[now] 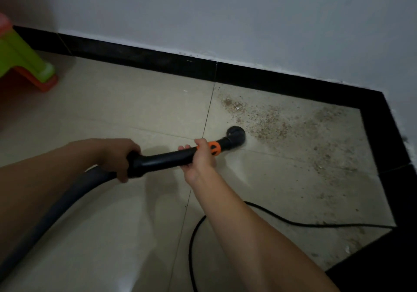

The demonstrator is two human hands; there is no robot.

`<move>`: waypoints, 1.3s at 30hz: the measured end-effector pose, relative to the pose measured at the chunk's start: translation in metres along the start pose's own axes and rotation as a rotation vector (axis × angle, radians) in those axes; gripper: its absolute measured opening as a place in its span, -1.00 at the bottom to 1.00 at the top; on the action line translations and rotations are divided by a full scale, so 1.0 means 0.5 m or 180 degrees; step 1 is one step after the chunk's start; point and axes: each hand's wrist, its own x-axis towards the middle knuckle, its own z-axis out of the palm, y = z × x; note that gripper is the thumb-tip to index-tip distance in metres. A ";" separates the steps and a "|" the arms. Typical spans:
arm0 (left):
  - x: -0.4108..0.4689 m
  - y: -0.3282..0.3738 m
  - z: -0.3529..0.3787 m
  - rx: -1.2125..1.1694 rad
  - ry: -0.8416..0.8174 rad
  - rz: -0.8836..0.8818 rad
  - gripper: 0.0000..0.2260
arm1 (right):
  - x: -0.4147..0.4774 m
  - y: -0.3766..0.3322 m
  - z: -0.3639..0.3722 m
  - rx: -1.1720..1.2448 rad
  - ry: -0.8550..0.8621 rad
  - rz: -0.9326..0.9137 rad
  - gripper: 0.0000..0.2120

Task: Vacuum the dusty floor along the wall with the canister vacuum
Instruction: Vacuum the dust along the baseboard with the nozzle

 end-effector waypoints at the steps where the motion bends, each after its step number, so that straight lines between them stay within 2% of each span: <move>1: 0.009 0.022 -0.005 -0.0014 0.0005 0.0100 -0.57 | 0.003 -0.017 -0.019 0.0032 0.0103 -0.0073 -0.87; 5: 0.042 0.096 -0.008 0.0016 -0.0006 0.0341 -0.54 | 0.020 -0.093 -0.056 0.0064 0.0236 -0.0236 -0.84; 12: 0.033 0.046 -0.001 -0.0274 0.0083 0.0109 -0.54 | 0.063 -0.096 0.048 -0.0726 -0.0355 0.0114 -0.80; 16: 0.032 0.022 -0.010 -0.0366 0.0233 0.0060 -0.53 | 0.067 -0.072 0.048 -0.0478 -0.0187 -0.0033 -0.85; 21: 0.072 0.089 -0.010 -0.0383 0.0194 0.0360 -0.55 | 0.087 -0.130 -0.007 -0.0269 0.0152 -0.0457 -0.88; 24: 0.092 0.119 -0.015 -0.0476 0.0245 0.0454 -0.57 | 0.101 -0.177 0.013 -0.0634 -0.0010 -0.0396 -0.85; 27: 0.091 0.101 -0.021 -0.0564 0.0247 0.0363 -0.57 | 0.104 -0.178 0.053 -0.0997 -0.0181 -0.0230 -0.75; 31: 0.082 0.065 -0.031 -0.0572 0.0249 0.0201 -0.57 | 0.102 -0.141 0.057 -0.0793 -0.0018 -0.0293 -0.81; 35: 0.098 0.087 -0.026 -0.0596 0.0194 0.0256 -0.50 | 0.109 -0.149 0.027 -0.0667 0.0180 -0.0517 -0.83; 39: 0.113 0.101 -0.031 -0.0805 0.0244 0.0300 -0.53 | 0.120 -0.193 0.082 -0.1173 -0.0141 -0.0398 -0.78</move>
